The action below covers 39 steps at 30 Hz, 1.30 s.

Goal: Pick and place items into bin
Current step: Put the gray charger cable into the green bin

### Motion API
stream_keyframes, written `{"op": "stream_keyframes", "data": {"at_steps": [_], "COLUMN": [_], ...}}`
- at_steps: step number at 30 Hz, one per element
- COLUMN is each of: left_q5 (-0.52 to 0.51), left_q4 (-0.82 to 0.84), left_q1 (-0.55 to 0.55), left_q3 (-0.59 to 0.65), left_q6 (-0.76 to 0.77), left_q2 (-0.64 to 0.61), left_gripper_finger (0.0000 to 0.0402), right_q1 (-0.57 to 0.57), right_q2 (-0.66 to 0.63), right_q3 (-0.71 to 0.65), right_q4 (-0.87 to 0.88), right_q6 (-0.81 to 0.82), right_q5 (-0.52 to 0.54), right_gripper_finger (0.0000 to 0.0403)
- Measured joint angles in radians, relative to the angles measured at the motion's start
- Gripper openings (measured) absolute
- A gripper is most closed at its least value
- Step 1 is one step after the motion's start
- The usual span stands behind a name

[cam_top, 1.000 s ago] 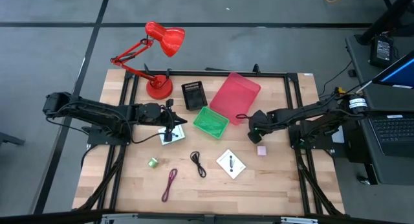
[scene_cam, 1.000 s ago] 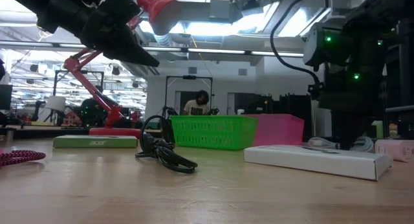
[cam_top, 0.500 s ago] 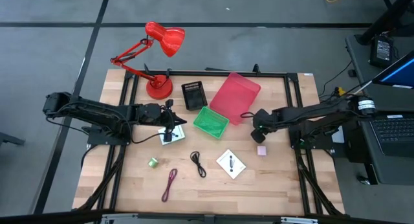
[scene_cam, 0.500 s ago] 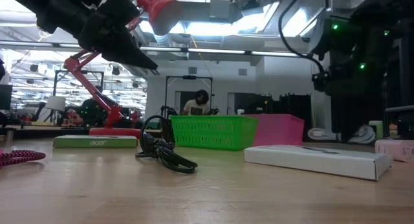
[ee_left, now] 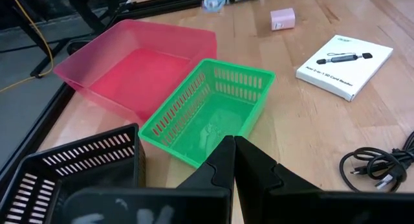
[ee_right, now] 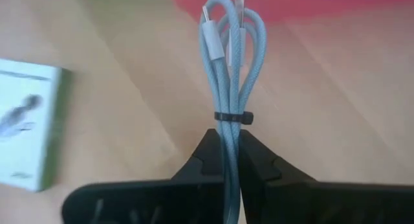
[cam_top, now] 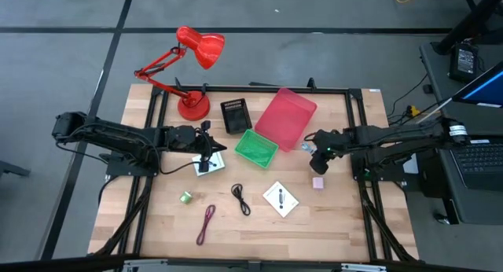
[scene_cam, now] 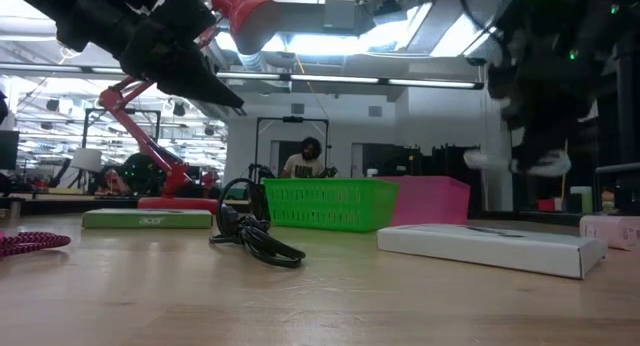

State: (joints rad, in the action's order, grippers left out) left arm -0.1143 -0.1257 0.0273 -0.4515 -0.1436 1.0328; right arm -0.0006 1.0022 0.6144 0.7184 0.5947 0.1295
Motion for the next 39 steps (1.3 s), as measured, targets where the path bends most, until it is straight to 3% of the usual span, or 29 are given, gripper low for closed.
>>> {"op": "stream_keyframes", "data": {"at_steps": [6, 12, 21, 28, 34, 39], "left_q5": [0.0, 0.0, 0.0, 0.0, 0.0, 0.0], "left_q4": [0.0, -0.005, -0.005, -0.005, -0.005, -0.005], "left_q1": [0.0, 0.0, 0.0, 0.0, 0.0, 0.0], "left_q3": [0.0, 0.0, 0.0, 0.0, 0.0, 0.0], "left_q6": [-0.001, -0.001, 0.0, 0.0, 0.0, 0.0], "left_q2": [0.0, 0.0, 0.0, 0.0, 0.0, 0.0], "left_gripper_finger": [0.0004, 0.0004, 0.0004, 0.0004, 0.0004, 0.0004], "right_q1": [0.035, 0.066, 0.077, 0.077, 0.077, 0.077], "right_q2": [-0.021, -0.024, -0.024, -0.004, -0.004, -0.004], "right_q3": [0.062, 0.063, -0.077, -0.273, -0.343, -0.344], "right_q4": [-0.024, -0.179, -0.645, -1.2, -1.346, -1.358], "right_q6": [-0.108, -0.277, -0.45, -0.593, -0.597, -0.603], "right_q5": [0.0, -0.002, -0.018, -0.046, -0.047, -0.045], "right_gripper_finger": [0.0006, 0.0006, 0.0006, 0.0006, 0.0006, 0.0006]}}
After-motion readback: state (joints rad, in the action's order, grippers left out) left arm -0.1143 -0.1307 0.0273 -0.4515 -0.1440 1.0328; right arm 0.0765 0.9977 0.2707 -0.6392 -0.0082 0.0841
